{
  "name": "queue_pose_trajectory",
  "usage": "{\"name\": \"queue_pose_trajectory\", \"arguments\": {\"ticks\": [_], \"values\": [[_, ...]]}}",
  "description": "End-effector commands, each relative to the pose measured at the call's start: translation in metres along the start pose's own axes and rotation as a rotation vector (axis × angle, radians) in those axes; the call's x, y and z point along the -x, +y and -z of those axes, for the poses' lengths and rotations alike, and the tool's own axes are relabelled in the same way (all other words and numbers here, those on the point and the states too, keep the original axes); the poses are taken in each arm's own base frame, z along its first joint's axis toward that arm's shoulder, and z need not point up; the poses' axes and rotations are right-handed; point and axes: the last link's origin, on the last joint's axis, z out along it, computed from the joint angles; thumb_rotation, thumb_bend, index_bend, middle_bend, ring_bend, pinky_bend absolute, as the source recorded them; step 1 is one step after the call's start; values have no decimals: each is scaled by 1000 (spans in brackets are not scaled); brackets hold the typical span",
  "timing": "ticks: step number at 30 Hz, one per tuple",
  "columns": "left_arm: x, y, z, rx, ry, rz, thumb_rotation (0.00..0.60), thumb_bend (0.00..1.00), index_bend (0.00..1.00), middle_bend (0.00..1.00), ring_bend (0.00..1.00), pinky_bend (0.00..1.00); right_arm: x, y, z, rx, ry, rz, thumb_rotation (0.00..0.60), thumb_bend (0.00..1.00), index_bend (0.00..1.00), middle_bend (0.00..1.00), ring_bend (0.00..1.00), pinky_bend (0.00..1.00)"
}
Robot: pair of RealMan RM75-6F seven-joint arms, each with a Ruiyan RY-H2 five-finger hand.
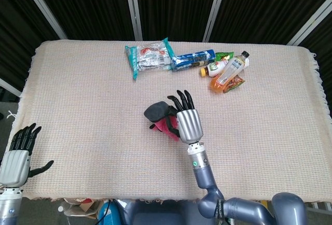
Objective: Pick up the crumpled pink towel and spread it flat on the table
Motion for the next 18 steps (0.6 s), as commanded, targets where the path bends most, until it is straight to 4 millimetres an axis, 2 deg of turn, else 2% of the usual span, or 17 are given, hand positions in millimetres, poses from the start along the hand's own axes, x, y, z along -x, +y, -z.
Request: {"name": "queue_pose_trajectory", "arguments": {"ticks": [1,8,18], "values": [[1,5,-7,-1,-4,20,600,49,0,0,0,0,-35,-12,-23,-19,49,66,600,516,578,260,95,40],[6,20,-25,9,-23,47,600,50,0,0,0,0,-61,-29,-56,-1,78,109,600,515,578,260,95,40],[15,46,-61,42,-46,84,600,52,0,0,0,0,-84,-59,-90,-32,127,179,600,516,580,260,95,40]]}}
